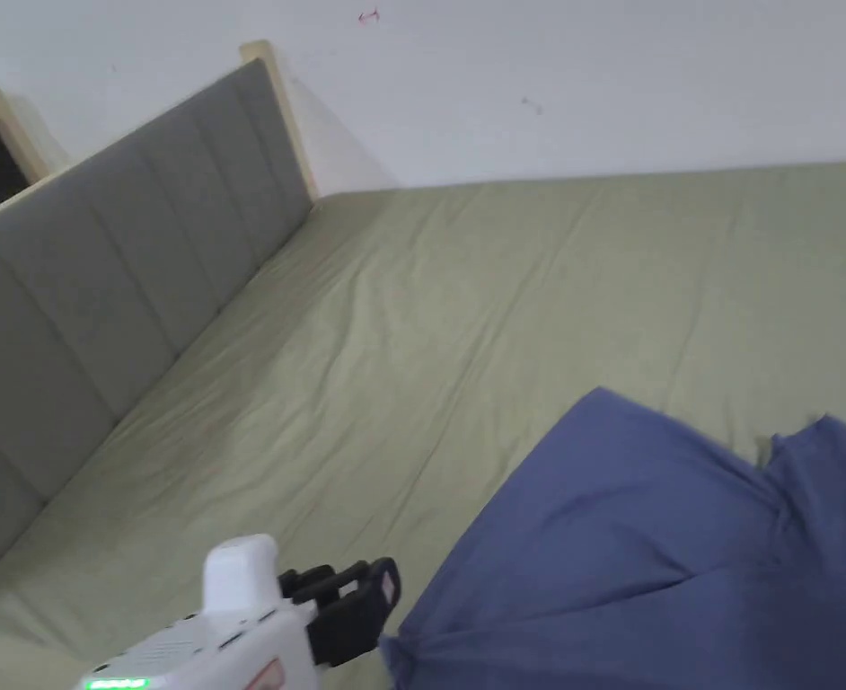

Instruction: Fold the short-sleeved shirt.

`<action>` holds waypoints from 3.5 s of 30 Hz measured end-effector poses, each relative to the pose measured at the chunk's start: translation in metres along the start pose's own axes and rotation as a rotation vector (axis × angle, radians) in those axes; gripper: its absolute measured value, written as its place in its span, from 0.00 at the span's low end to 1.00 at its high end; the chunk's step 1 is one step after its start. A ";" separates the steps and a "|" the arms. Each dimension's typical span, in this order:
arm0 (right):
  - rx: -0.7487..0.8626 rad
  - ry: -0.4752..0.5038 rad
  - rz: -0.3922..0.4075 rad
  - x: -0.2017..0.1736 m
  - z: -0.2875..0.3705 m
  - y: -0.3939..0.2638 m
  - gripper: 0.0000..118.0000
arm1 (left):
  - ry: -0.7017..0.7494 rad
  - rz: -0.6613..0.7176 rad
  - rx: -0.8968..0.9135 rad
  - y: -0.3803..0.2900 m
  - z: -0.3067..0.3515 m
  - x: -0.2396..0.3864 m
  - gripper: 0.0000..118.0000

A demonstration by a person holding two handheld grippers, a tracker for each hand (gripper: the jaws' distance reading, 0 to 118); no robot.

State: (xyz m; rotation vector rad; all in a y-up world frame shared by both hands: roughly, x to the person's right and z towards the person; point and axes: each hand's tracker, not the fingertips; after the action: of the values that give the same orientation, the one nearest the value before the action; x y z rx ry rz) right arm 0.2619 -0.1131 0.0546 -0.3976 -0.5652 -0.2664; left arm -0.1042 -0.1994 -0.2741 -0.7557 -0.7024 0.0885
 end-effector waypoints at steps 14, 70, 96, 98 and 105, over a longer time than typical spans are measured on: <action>-0.084 -0.033 -0.071 0.027 -0.016 -0.022 0.00 | 0.064 0.198 -0.243 -0.046 -0.100 -0.028 0.23; -0.004 0.026 0.040 0.108 -0.108 0.165 0.01 | -0.113 -0.011 0.231 0.106 0.021 0.064 0.04; 0.330 -0.205 0.098 0.050 -0.143 0.454 0.01 | -0.042 -0.311 0.509 0.428 -0.012 0.181 0.03; 0.335 -0.230 0.097 0.049 -0.158 0.465 0.01 | -0.019 -0.311 0.513 0.414 0.000 0.177 0.03; 0.364 -0.272 0.115 0.044 -0.190 0.496 0.01 | -0.014 -0.288 0.542 0.466 -0.064 0.187 0.03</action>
State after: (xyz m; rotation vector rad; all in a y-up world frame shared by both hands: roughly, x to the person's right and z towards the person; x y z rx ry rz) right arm 0.5592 0.2408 -0.2112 -0.1120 -0.8380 0.0049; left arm 0.1583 0.1647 -0.5094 -0.1328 -0.7495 0.0189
